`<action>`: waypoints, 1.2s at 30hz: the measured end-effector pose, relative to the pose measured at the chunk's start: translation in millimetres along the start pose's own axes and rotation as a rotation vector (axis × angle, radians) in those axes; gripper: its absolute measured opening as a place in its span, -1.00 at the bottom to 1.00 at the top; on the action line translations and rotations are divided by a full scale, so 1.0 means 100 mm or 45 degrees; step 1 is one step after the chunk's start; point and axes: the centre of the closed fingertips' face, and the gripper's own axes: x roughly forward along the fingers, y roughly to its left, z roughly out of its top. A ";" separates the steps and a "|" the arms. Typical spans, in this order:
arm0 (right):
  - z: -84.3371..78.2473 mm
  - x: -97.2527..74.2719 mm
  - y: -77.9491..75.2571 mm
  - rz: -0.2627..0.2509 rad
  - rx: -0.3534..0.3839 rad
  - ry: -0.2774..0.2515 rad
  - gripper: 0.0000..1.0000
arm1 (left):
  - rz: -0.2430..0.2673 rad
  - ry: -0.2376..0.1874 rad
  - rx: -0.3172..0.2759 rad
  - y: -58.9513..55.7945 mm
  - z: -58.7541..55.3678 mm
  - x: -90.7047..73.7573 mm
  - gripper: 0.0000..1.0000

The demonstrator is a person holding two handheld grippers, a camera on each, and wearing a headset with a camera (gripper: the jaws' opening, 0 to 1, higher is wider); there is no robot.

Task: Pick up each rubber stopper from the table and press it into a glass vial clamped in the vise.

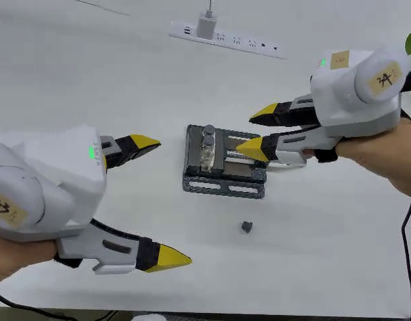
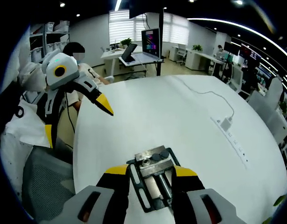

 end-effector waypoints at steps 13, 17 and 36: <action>-0.07 -0.30 0.14 -0.053 0.059 -0.125 -0.15 | -0.016 0.035 0.037 -0.04 0.03 0.01 0.84; -0.12 -0.37 0.20 -0.064 0.086 -0.150 -0.10 | -0.022 0.050 0.048 -0.06 0.03 0.02 0.84; -0.47 -0.69 0.50 -0.100 0.137 -0.237 0.23 | -0.144 0.160 0.183 -0.12 0.00 0.27 0.81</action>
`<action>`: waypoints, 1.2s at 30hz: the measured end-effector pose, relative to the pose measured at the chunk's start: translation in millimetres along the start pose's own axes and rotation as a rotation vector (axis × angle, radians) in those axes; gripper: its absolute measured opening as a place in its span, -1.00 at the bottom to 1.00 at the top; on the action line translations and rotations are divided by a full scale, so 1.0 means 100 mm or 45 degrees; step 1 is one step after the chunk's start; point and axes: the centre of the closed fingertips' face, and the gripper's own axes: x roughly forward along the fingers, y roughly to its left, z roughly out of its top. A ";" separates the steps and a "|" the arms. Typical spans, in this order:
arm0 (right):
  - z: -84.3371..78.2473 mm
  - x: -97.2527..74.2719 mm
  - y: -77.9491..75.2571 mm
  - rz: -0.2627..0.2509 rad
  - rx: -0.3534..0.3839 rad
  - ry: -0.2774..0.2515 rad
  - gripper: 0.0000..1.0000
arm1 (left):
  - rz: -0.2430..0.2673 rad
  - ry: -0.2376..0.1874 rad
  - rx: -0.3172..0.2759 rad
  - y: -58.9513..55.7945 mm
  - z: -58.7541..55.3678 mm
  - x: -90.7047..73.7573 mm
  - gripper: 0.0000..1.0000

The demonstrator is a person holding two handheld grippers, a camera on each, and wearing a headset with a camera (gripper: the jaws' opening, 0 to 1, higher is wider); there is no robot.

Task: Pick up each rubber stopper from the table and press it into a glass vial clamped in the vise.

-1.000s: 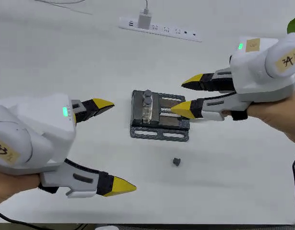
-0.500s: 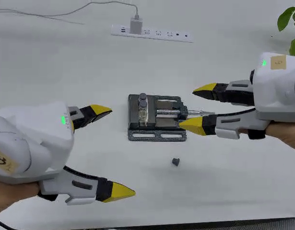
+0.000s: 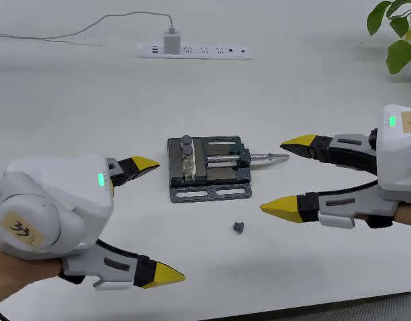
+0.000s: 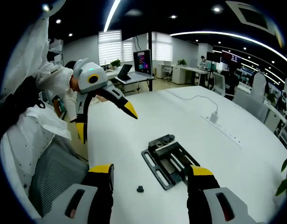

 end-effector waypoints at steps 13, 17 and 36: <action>-0.25 -0.16 0.13 -0.011 -0.006 -0.018 0.38 | -0.085 0.075 0.092 0.01 -0.08 0.25 0.65; -0.36 -0.20 0.16 -0.015 -0.013 0.001 0.43 | -0.115 0.097 0.108 0.03 -0.10 0.34 0.54; -0.80 -0.29 0.25 -0.012 0.006 0.046 0.49 | -0.231 0.178 0.240 -0.05 -0.18 0.94 -0.13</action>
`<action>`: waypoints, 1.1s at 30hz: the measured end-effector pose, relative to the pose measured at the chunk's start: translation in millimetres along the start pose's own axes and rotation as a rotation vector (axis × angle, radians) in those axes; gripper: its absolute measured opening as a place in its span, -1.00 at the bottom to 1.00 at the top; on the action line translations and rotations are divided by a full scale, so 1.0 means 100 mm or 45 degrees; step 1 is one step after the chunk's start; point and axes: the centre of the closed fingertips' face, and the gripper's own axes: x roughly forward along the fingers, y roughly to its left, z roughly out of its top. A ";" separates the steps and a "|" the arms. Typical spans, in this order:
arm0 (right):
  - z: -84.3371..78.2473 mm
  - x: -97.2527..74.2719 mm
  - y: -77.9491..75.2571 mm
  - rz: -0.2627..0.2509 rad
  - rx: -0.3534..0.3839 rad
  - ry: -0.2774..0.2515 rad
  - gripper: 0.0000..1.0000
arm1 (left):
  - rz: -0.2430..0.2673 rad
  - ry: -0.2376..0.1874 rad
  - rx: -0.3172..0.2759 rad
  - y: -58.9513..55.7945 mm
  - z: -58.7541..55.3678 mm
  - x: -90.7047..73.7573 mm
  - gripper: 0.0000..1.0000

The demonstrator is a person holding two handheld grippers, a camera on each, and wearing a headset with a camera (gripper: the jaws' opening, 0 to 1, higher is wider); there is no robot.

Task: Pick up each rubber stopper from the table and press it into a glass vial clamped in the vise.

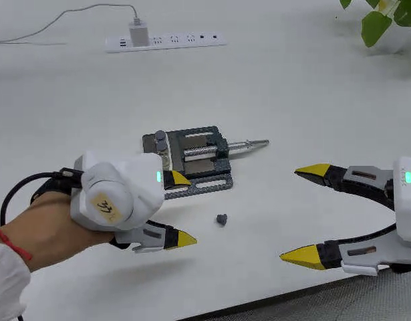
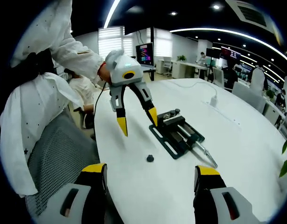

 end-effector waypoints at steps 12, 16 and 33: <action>-0.16 -0.01 -0.02 0.004 0.035 0.008 0.48 | -0.069 0.037 0.048 0.00 -0.08 0.35 -0.58; -0.18 -0.01 -0.03 0.006 0.047 0.011 0.48 | -0.099 0.057 0.048 -0.02 -0.12 0.46 -0.62; -0.24 -0.06 -0.07 -0.018 0.089 0.017 0.46 | -0.135 0.053 0.110 -0.05 -0.09 0.63 -0.80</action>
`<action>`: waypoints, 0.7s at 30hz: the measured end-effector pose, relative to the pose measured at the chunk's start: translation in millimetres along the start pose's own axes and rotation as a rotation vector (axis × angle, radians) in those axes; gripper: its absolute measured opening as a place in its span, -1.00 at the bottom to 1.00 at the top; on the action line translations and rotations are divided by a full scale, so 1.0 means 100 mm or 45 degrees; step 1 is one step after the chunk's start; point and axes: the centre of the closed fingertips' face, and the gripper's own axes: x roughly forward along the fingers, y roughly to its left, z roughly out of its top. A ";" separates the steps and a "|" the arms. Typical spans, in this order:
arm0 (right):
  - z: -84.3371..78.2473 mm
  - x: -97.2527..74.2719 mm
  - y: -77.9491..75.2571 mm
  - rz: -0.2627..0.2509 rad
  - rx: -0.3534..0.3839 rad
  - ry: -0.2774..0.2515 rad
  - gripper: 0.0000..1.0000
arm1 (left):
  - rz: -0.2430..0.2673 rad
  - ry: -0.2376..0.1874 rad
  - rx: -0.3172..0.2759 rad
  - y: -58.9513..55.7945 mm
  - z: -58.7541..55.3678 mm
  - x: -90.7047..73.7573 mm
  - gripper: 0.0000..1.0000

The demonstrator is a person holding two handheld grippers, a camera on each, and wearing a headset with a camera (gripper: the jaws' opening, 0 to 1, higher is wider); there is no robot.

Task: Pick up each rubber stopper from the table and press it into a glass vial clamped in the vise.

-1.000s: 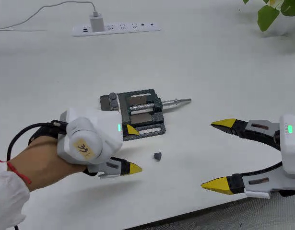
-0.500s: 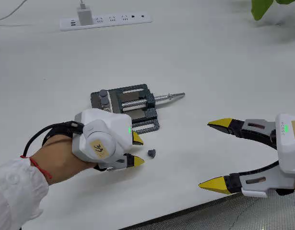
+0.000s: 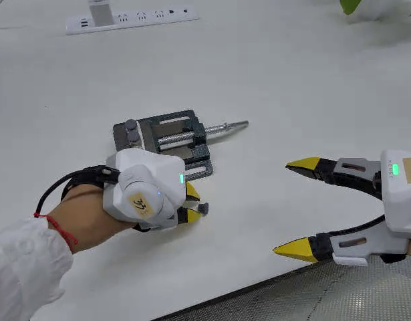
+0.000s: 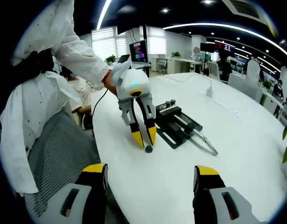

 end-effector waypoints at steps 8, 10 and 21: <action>0.05 0.00 0.02 -0.006 0.009 -0.002 0.45 | -0.013 0.006 0.006 -0.02 -0.01 0.03 -0.83; 0.05 0.01 0.03 -0.006 0.007 -0.002 0.45 | -0.013 0.011 0.010 -0.02 -0.02 0.04 -0.85; 0.08 0.03 0.02 -0.005 0.008 -0.005 0.43 | -0.008 0.022 0.022 0.00 -0.03 0.05 -0.91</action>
